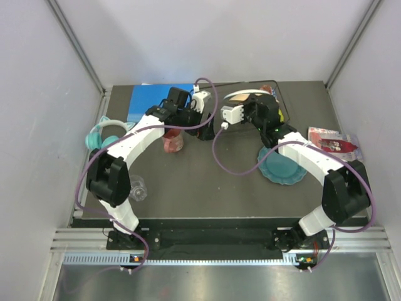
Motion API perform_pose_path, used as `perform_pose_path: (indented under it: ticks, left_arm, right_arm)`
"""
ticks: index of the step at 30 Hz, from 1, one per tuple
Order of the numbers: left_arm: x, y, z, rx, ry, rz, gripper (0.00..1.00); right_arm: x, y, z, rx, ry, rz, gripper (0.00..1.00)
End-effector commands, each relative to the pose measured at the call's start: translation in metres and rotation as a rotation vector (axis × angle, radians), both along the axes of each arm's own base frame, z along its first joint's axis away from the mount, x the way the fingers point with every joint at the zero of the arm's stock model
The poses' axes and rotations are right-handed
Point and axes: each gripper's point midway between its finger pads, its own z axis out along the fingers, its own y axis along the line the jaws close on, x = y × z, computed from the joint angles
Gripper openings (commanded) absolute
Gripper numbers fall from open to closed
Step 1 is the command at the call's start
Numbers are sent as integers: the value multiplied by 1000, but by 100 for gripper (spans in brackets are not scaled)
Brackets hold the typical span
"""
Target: Load the mixed dishes into the dish rack
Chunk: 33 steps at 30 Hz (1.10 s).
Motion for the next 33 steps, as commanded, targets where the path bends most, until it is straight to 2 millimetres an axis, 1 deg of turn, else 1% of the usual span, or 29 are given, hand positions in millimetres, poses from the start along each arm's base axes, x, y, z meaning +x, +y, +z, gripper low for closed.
perform_pose_path:
  ticks: [1, 5, 6, 8, 9, 10, 11, 13, 14, 16, 18, 20, 21, 22, 23, 24, 25, 26, 27, 28, 30, 31, 32, 33]
  left_arm:
    - [19, -6, -7, -32, -39, 46, 99]
    - [34, -13, -15, -8, -87, 39, 99]
    - [40, -14, -23, 5, -86, 39, 99]
    - [43, -15, -32, 33, -110, 5, 99]
    - [46, -14, -42, 60, -113, 2, 99]
    - [48, -13, -47, 78, -128, -12, 99]
    - [48, -11, -55, 97, -119, -22, 99]
    - [45, -8, -63, 124, -129, -51, 99]
    - [38, -4, -68, 140, -110, -64, 97]
    - [31, 0, -73, 163, -102, -100, 94]
    - [20, 9, -78, 209, -79, -135, 91]
    - [15, 19, -81, 238, -69, -144, 90]
    - [12, 25, -82, 251, -69, -158, 86]
    - [8, 30, -82, 253, -68, -165, 84]
    - [8, 36, -83, 260, -69, -167, 79]
    - [4, 41, -84, 265, -57, -173, 73]
    - [-1, 46, -84, 268, -51, -181, 68]
    - [-2, 52, -85, 278, -55, -191, 65]
    - [-4, 55, -87, 287, -51, -199, 61]
    - [-10, 60, -89, 299, -40, -211, 55]
    - [-14, 67, -93, 315, -43, -237, 50]
    - [-20, 70, -95, 323, -27, -250, 42]
    - [-23, 72, -97, 329, -31, -273, 37]
    - [-26, 73, -97, 332, -26, -287, 33]
  right_arm:
    - [4, -11, 81, 124, -257, -29, 0]
    - [3, -13, 82, 134, -257, -29, 0]
    - [3, -13, 82, 135, -256, -29, 0]
    - [3, -14, 83, 138, -257, -31, 0]
    - [3, -15, 83, 138, -257, -32, 0]
    - [3, -16, 83, 140, -256, -33, 0]
    - [3, -16, 84, 140, -258, -33, 0]
    - [3, -19, 85, 142, -259, -37, 0]
    - [3, -18, 86, 146, -260, -35, 0]
    - [1, -18, 88, 149, -262, -33, 0]
    - [1, -19, 87, 148, -257, -35, 0]
    - [-1, -18, 83, 145, -249, -31, 0]
    - [-3, -18, 83, 145, -249, -29, 0]
    - [-6, -16, 78, 143, -240, -23, 0]
    - [-8, -16, 76, 142, -237, -23, 0]
    - [-12, -17, 79, 147, -243, -20, 0]
    - [-15, -15, 73, 147, -229, -15, 0]
    - [-18, -15, 72, 146, -226, -14, 0]
    - [-24, -17, 75, 149, -228, -11, 0]
    - [-29, -15, 69, 145, -213, -4, 0]
    - [-37, -18, 70, 145, -210, -1, 0]
    - [-41, -16, 67, 146, -201, 6, 0]
    - [-45, -14, 68, 148, -196, 12, 0]
    - [-49, -15, 72, 157, -202, 14, 0]
